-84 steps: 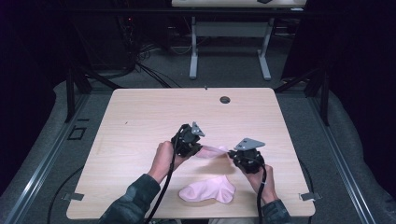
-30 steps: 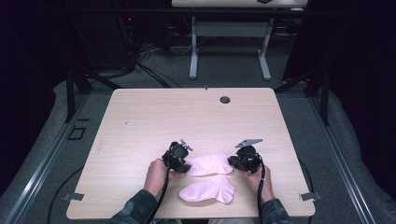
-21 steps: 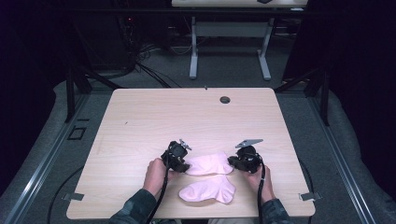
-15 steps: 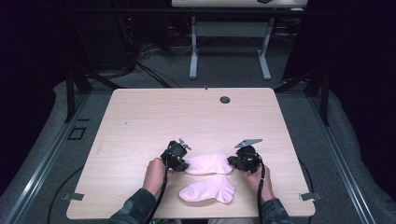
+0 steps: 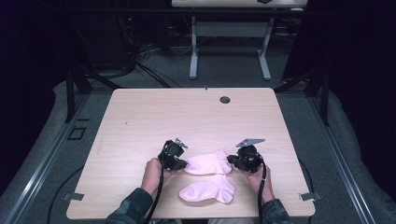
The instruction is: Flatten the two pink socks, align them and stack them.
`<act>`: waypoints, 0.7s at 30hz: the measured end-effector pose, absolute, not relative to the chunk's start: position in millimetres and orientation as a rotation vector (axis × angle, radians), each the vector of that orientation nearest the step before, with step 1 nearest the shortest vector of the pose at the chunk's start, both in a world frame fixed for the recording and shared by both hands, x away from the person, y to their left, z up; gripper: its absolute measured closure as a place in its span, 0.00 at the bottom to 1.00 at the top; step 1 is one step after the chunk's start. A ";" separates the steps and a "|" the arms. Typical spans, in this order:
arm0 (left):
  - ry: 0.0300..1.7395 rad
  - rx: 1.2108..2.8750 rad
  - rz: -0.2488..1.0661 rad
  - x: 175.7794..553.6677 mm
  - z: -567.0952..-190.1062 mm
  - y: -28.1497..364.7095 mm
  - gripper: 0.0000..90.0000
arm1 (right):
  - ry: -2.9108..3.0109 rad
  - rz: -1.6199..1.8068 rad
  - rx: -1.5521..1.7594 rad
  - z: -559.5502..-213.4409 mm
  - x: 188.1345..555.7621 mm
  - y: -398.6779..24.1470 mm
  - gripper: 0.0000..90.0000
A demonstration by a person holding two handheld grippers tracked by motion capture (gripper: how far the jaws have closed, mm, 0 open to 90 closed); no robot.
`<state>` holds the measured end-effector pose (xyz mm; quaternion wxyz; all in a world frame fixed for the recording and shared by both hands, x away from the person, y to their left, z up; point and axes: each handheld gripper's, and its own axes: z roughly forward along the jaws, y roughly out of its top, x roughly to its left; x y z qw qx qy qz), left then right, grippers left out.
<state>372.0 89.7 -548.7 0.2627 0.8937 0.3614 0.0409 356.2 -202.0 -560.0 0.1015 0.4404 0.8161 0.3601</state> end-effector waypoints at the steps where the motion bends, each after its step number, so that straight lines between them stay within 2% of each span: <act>1: 0.977 2.406 0.114 370.7 -545.1 90.7 0.98 | 2.400 1.073 1.294 -556.1 354.7 -202.5 0.96; 11: 0.939 2.330 0.109 351.5 -502.5 102.5 0.98 | 2.354 1.159 1.214 -512.3 333.5 -208.5 0.95; 21: 0.889 2.343 0.038 312.5 -493.9 106.6 0.98 | 2.416 1.148 1.211 -503.0 299.3 -211.5 0.95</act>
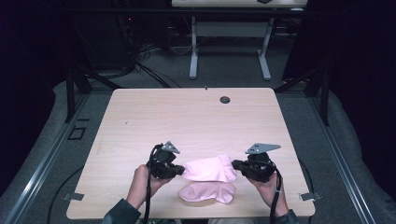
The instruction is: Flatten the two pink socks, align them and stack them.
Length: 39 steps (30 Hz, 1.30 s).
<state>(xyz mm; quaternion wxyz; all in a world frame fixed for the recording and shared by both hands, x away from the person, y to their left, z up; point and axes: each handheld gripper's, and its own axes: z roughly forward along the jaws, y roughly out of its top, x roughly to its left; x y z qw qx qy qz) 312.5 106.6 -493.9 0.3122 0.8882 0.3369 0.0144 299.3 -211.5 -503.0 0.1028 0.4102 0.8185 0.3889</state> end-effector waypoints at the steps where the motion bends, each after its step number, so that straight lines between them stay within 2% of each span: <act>1: 0.882 2.350 0.035 308.4 -495.4 106.5 0.98 | 2.420 1.158 1.208 -505.0 296.2 -211.6 0.95; 7: 0.887 2.385 -0.006 295.4 -517.5 105.1 0.98 | 2.497 1.097 1.229 -522.4 282.1 -210.3 0.95; 16: 0.923 2.427 -0.061 289.2 -547.7 104.9 0.96 | 2.573 1.003 1.239 -552.3 279.5 -205.9 0.94; 18: 0.939 2.417 -0.058 289.5 -549.0 106.1 0.91 | 2.577 1.001 1.242 -555.9 280.4 -204.6 0.94; 20: 0.951 2.412 -0.036 289.8 -547.2 108.1 0.79 | 2.572 1.004 1.241 -557.3 280.8 -205.1 0.91; 25: 0.985 2.390 0.050 289.5 -538.5 117.4 0.46 | 2.534 1.057 1.238 -551.9 280.1 -211.3 0.72; 28: 1.015 2.355 0.110 289.3 -533.0 124.6 0.35 | 2.494 1.094 1.236 -546.3 280.2 -217.3 0.61; 34: 1.053 2.321 0.216 290.0 -524.2 138.6 0.22 | 2.397 1.119 1.237 -534.6 278.7 -230.9 0.35; 39: 1.090 2.311 0.290 290.2 -521.9 149.8 0.18 | 2.317 1.138 1.263 -528.2 277.0 -244.6 0.20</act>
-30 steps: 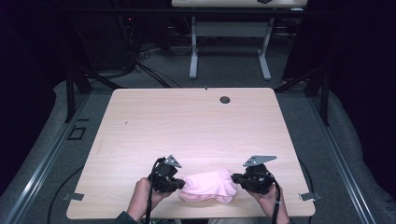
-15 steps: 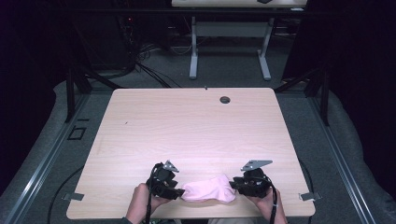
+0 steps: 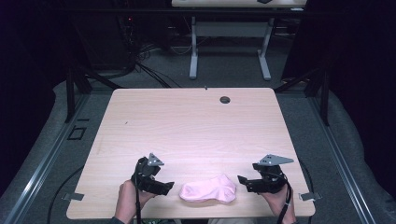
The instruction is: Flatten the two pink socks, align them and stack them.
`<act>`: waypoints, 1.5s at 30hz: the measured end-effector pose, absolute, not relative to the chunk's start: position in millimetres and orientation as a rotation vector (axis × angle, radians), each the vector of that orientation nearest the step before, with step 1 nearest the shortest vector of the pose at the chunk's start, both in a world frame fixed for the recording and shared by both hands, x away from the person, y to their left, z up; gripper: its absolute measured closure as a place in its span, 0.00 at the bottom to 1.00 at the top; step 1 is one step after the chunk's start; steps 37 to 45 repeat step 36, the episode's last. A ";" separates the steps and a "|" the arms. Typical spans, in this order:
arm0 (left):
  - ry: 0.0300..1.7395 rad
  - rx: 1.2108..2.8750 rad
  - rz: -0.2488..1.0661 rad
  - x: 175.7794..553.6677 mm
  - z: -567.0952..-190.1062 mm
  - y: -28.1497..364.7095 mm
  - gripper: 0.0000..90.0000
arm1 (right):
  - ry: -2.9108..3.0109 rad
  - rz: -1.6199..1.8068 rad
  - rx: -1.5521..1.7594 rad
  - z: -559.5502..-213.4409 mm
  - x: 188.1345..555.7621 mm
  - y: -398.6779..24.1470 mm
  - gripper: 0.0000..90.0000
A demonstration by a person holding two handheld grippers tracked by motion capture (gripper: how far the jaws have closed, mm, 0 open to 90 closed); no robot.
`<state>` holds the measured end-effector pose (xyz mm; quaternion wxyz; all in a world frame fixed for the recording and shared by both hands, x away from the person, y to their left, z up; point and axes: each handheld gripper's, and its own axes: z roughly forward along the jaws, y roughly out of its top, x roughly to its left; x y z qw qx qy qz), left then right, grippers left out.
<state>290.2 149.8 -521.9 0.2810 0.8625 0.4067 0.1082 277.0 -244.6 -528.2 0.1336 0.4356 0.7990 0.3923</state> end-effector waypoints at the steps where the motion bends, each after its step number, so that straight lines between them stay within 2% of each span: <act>1: 1.101 2.301 0.304 290.1 -522.2 152.1 0.17 | 2.302 1.140 1.274 -527.3 276.3 -247.2 0.18; 10: 1.201 2.251 0.372 294.5 -528.4 181.3 0.15 | 2.212 1.117 1.334 -527.3 276.0 -272.4 0.10; 20: 1.342 2.199 0.407 299.9 -556.3 207.9 0.06 | 2.152 0.990 1.422 -551.7 283.7 -291.7 0.01; 28: 1.377 2.169 0.444 302.7 -568.6 217.1 0.01 | 2.128 0.913 1.459 -570.2 289.1 -301.2 0.00; 36: 1.404 2.141 0.473 304.6 -581.9 221.5 0.00 | 2.096 0.810 1.496 -584.8 295.8 -304.4 0.00; 45: 1.404 2.141 0.473 304.6 -581.9 221.5 0.00 | 2.096 0.810 1.496 -584.8 295.8 -304.4 0.00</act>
